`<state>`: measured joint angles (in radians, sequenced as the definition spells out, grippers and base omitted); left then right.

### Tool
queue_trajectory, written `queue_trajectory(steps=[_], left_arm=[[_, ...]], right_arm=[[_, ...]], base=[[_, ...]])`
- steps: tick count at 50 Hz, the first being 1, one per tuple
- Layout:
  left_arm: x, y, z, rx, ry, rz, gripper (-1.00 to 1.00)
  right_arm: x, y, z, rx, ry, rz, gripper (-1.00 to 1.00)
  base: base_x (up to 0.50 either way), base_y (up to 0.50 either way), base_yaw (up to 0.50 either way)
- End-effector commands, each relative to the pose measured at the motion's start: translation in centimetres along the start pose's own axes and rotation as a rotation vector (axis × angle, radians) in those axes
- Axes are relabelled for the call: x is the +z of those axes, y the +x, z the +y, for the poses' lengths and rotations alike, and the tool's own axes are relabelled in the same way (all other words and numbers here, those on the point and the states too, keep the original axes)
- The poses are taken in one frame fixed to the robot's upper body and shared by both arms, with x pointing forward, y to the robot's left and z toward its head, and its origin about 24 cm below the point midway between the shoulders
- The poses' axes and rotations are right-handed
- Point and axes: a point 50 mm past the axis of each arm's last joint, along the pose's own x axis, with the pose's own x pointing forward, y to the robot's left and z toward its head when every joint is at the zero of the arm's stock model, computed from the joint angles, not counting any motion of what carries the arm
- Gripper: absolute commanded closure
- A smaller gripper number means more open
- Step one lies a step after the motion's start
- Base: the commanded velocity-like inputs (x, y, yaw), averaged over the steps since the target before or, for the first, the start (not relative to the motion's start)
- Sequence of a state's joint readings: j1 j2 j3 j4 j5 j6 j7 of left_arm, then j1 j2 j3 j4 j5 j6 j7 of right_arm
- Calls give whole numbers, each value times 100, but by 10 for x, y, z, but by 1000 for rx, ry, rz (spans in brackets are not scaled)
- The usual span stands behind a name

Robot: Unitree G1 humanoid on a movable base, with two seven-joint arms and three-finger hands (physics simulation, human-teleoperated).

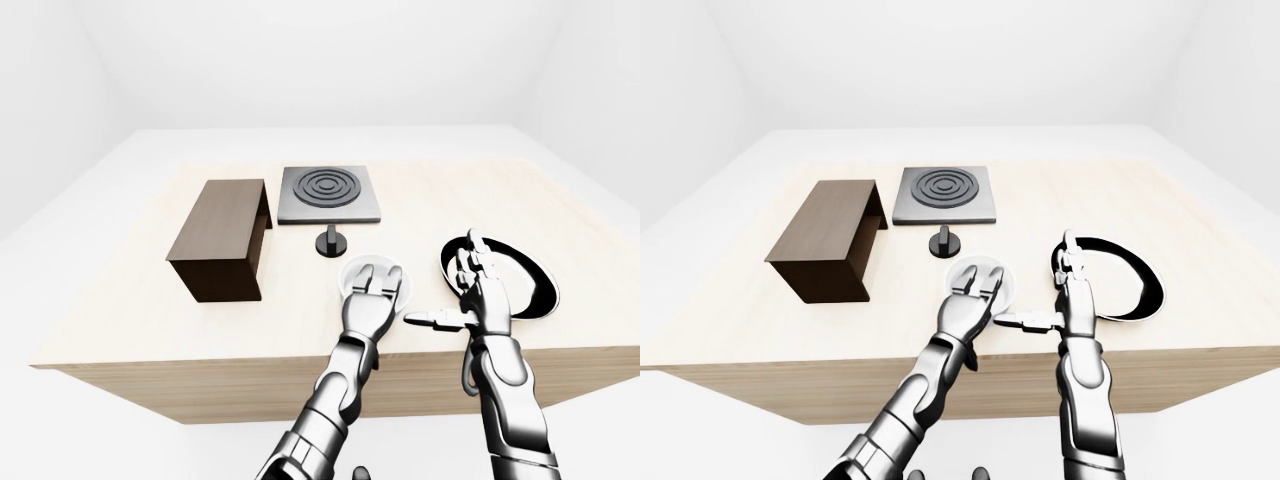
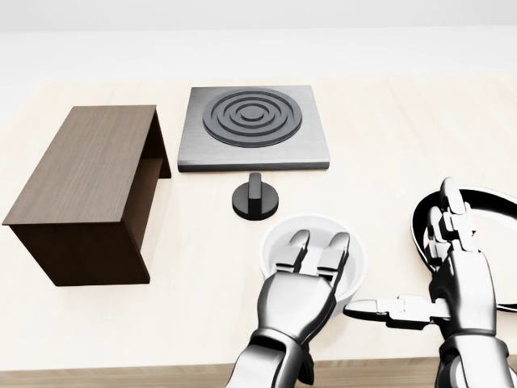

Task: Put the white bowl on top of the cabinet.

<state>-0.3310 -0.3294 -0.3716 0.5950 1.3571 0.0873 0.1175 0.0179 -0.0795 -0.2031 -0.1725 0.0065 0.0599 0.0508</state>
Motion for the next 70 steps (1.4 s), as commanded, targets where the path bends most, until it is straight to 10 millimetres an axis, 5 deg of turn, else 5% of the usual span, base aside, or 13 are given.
queue_trajectory(steps=[1, 9, 10, 12, 13, 47, 70], left_arm=[[-1, 2, -4, -20, 12, 3, -100], [-2, 3, -3, -15, 12, 6, -100], [-2, 3, -3, -15, 13, 6, 4], [-2, 3, -3, -13, 12, 8, 94], [-3, 4, -3, -13, 14, 9, 100], [-6, 1, -7, -14, 27, 15, 100], [-31, 13, 39, 48, 104, 56, 100]], right_arm=[[0, -1, 0, 1, 1, -2, -100], [0, -1, 0, 2, 1, -2, -100], [0, -1, 0, 2, 1, -2, -100], [0, -1, 0, 2, 1, -2, -100], [0, -1, 0, 2, 0, -2, -100], [2, -3, 0, 2, 6, -10, -100], [1, -3, 1, 7, 4, -8, -100]], base=[[0, 0, 0], [0, 0, 0], [0, 0, 0], [0, 0, 0], [0, 0, 0], [0, 0, 0], [0, 0, 0]])
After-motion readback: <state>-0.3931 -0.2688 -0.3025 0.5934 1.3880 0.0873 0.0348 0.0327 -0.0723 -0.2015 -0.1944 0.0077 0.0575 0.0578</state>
